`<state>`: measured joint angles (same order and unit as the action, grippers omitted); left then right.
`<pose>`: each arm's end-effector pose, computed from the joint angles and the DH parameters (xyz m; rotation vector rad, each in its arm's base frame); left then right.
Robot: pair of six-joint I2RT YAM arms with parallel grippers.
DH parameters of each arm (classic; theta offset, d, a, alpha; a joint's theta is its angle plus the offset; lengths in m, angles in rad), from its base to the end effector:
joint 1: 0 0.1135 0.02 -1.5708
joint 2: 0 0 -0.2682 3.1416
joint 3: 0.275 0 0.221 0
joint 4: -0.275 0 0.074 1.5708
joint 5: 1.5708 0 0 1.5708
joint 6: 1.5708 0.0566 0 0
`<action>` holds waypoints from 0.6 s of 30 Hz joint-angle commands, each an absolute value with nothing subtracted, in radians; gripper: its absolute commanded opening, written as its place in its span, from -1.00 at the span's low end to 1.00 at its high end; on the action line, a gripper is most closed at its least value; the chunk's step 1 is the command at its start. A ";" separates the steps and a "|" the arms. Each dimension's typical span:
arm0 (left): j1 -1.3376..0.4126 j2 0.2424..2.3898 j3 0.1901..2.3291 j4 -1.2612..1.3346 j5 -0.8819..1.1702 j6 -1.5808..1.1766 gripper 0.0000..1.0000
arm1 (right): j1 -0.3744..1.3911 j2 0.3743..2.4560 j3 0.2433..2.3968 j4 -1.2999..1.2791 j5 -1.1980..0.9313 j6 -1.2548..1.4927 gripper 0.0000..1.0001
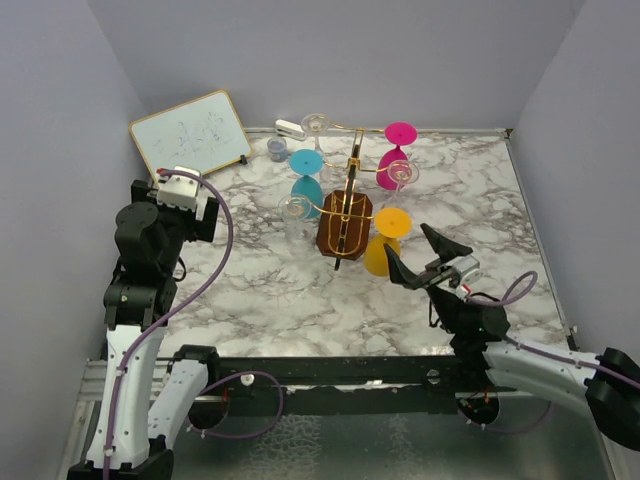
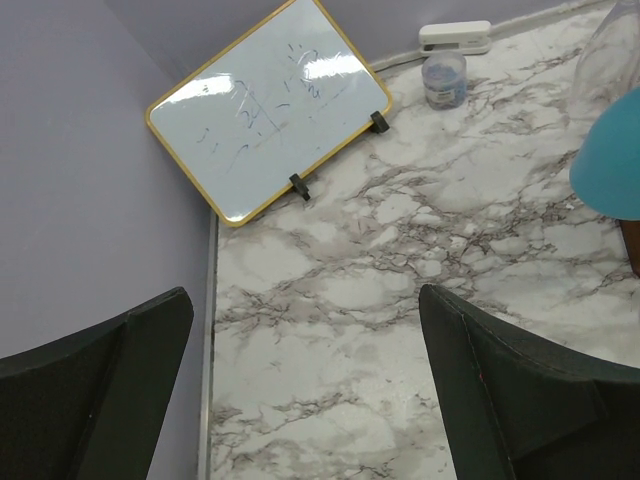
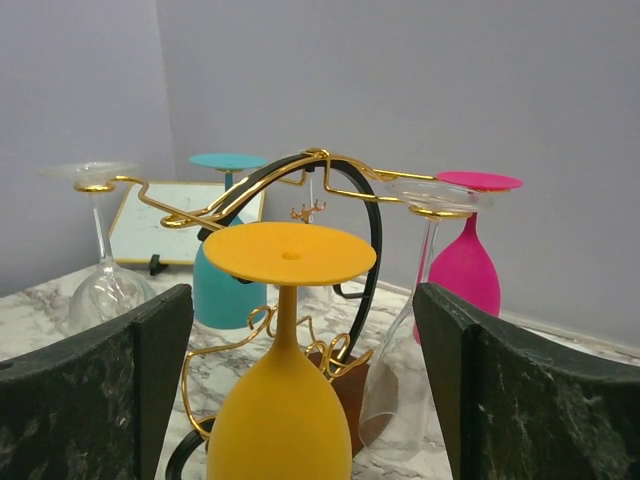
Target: Place the wine glass upside down on the wine glass rack
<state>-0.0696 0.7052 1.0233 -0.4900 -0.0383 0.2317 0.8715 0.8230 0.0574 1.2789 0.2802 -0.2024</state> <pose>0.1275 -0.0067 0.3885 0.2341 1.7292 0.1522 0.1049 0.1004 0.2691 -0.3222 1.0412 0.4543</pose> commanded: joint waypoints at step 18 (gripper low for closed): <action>0.009 0.733 1.177 -0.753 -0.026 0.369 0.98 | 0.875 0.412 0.509 0.239 0.511 0.135 0.99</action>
<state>0.0010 0.7113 1.0931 -0.6460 -0.0158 0.3511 0.8711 0.4297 0.3729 0.4423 0.3706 0.0471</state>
